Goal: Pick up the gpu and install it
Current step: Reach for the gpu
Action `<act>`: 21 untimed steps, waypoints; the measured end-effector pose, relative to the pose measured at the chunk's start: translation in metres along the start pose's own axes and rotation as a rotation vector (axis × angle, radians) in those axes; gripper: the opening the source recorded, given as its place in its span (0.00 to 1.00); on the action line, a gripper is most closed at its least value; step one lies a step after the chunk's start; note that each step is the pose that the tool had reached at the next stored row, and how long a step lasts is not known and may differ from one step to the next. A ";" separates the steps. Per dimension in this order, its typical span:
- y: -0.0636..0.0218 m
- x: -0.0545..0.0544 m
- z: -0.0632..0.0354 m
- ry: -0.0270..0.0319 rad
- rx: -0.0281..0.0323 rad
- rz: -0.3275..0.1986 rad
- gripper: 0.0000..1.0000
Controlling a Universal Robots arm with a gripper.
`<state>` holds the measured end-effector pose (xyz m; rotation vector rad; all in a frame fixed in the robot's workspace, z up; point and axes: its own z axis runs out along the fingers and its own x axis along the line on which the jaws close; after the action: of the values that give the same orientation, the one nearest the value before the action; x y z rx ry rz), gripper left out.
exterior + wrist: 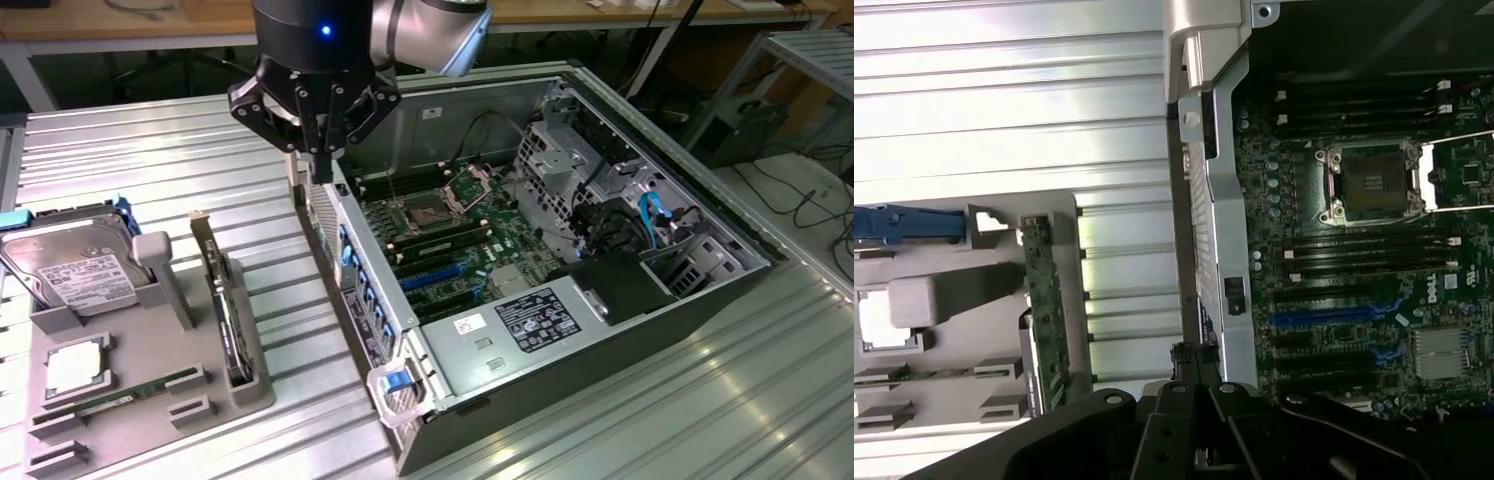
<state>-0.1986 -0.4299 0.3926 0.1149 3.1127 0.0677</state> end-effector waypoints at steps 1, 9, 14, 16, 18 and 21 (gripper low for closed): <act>-0.0002 0.001 0.0000 0.0000 0.0000 0.000 0.11; -0.0024 0.006 -0.0001 0.0000 0.0000 0.000 0.11; -0.0037 0.009 -0.0002 0.0000 0.0000 0.000 0.11; -0.0043 0.011 -0.0003 0.0000 0.0000 0.000 0.11; -0.0049 0.012 -0.0003 0.0000 -0.0001 0.000 0.11; -0.0057 0.014 -0.0004 0.0000 0.0000 0.000 0.11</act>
<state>-0.2128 -0.4346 0.3924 0.1146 3.1127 0.0677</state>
